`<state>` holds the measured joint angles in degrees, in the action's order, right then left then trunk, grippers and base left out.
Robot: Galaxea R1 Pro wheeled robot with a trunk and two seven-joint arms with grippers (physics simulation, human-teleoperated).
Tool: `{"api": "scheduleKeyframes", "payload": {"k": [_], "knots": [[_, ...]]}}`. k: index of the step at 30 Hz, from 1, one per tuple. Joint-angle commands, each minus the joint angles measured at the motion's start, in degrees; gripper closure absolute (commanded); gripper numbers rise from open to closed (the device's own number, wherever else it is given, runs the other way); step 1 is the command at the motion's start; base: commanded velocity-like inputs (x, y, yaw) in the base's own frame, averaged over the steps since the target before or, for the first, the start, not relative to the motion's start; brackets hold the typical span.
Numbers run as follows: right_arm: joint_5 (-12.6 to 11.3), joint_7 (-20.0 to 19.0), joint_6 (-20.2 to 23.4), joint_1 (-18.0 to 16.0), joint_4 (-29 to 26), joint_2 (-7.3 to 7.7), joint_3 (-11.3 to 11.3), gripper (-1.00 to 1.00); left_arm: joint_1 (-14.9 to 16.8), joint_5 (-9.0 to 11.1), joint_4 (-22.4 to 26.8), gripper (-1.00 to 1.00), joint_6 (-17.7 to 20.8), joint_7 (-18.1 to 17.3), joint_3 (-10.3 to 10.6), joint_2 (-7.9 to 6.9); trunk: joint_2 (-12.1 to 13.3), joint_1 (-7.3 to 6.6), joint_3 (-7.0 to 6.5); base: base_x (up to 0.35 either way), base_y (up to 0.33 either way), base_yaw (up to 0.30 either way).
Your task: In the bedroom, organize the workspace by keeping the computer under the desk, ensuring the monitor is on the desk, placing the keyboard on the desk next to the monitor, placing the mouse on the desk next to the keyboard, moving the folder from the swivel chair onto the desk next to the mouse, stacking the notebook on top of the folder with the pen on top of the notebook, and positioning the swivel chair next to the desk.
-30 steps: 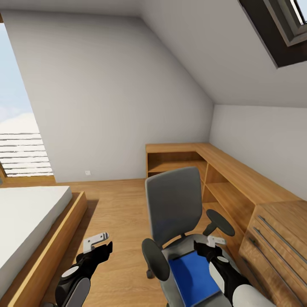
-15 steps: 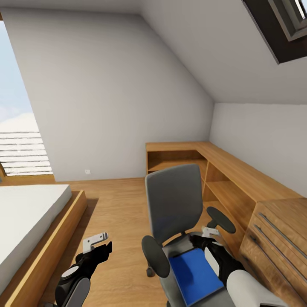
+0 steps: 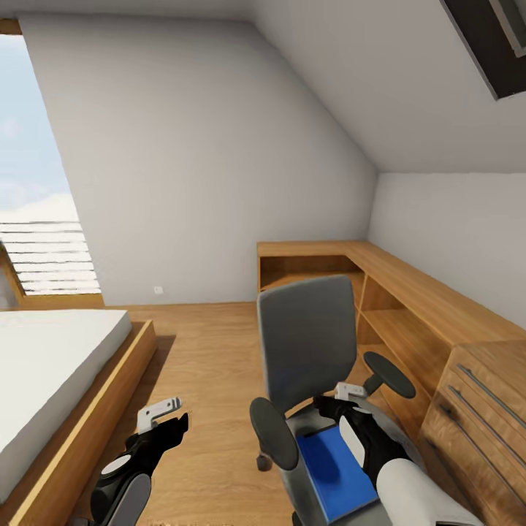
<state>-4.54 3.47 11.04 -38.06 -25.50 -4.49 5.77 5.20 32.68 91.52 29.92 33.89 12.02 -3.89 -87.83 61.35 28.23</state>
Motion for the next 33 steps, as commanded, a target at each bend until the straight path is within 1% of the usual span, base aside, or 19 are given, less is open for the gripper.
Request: {"api": "scheduleKeyframes", "payload": {"k": [1, 9, 33], "knots": [[-0.5, 0.2, 0.3, 0.0, -0.2, -0.02, 0.1, -1.00, 0.1, 0.5, 0.1, -1.00, 0.1, 0.6, 0.2, -0.06, -0.5, 0.22, 0.28, 0.000, 0.000, 0.235], [-0.6, 0.1, 0.3, 0.0, -0.2, 0.08, 0.1, -1.00, 0.1, 0.5, 0.1, -1.00, 0.1, 0.6, 0.1, -0.06, -3.7, 1.98, 1.82, 0.000, 0.000, 0.080], [-0.5, 0.3, 0.5, 0.0, 0.0, 0.44, 0.2, -1.00, 0.1, 0.5, 0.1, -1.00, 0.0, 0.6, 0.2, -0.06, -13.3, 7.25, 6.14, 0.000, 0.000, 0.002]]}}
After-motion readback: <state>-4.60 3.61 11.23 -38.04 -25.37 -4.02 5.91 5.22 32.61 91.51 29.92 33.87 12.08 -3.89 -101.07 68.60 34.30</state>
